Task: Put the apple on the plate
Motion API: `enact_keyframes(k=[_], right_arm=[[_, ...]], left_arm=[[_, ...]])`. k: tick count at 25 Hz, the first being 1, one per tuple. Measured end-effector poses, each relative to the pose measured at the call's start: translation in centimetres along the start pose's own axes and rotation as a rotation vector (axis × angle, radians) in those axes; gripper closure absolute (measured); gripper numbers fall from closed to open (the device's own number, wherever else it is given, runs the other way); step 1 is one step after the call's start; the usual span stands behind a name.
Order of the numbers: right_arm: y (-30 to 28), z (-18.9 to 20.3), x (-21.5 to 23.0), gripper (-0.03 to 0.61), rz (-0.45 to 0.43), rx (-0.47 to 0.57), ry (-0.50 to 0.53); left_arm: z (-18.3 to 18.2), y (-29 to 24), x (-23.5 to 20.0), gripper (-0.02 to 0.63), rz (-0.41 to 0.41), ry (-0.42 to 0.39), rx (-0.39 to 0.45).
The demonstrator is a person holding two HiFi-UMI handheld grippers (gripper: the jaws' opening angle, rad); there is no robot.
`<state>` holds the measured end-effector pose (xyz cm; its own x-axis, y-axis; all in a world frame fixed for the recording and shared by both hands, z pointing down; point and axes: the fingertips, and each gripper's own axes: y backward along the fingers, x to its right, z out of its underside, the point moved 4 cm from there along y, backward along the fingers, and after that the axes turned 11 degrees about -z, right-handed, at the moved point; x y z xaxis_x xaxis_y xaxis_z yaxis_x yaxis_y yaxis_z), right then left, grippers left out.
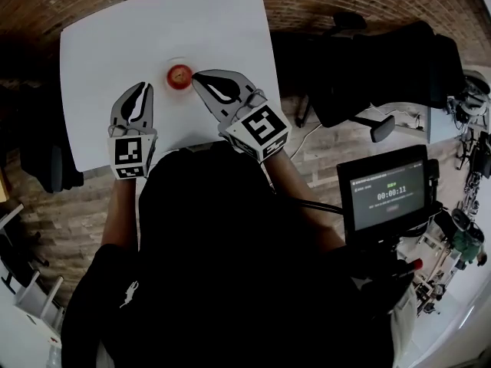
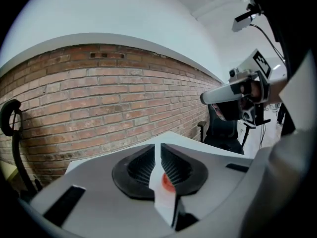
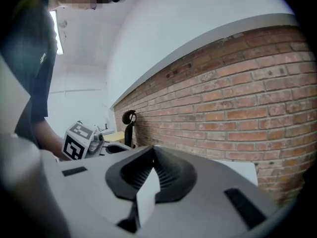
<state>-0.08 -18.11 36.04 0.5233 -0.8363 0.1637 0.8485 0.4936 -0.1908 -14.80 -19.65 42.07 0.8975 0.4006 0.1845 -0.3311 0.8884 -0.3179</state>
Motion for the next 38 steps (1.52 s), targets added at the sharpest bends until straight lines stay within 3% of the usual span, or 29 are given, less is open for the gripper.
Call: enact_keyframes(k=[5,11,38], right_arm=[[-0.9,-0.5,0.2,0.575,-0.039,0.013,0.016],[-1.1,-1.7,0.0,0.575,-0.036,0.037,0.040],[0.2,-1.9,1.1,0.575,0.036,0.033,0.064]], left_arm=[[-0.7,1.4,-0.9,0.605,-0.047,0.007,0.008],[-1.7,3.5,-1.9,0.606,-0.066,0.020,0.027],[-2.6,1.0,-0.3,0.606,0.029,-0.048,0.049]])
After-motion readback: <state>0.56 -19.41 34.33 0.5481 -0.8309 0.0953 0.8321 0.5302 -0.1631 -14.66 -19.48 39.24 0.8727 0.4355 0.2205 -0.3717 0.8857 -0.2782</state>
